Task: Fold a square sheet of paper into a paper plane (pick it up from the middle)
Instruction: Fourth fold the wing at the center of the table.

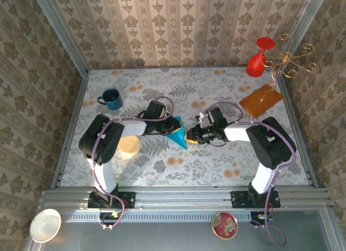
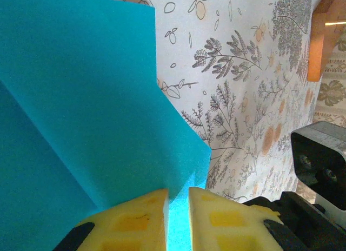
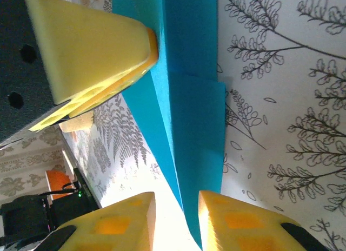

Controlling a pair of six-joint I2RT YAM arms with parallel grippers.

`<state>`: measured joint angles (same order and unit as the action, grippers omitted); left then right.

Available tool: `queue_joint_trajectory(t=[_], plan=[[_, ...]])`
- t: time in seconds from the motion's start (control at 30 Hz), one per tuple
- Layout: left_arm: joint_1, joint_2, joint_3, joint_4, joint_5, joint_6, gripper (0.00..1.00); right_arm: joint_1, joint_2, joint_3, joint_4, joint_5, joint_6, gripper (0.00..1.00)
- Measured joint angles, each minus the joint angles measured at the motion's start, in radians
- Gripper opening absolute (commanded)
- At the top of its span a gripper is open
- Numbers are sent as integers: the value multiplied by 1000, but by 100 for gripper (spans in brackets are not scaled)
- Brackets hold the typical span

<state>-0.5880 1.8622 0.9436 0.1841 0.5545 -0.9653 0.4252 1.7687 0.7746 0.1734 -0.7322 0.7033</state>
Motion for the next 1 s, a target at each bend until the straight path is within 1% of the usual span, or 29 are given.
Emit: queue_joint_trajectory(t=[0.43, 1.0], plan=[[0, 15, 13, -19, 0, 0, 18, 25, 3, 17, -68, 46, -46, 30], [1, 15, 13, -24, 0, -4, 18, 58, 108, 149, -112, 73, -91, 29]])
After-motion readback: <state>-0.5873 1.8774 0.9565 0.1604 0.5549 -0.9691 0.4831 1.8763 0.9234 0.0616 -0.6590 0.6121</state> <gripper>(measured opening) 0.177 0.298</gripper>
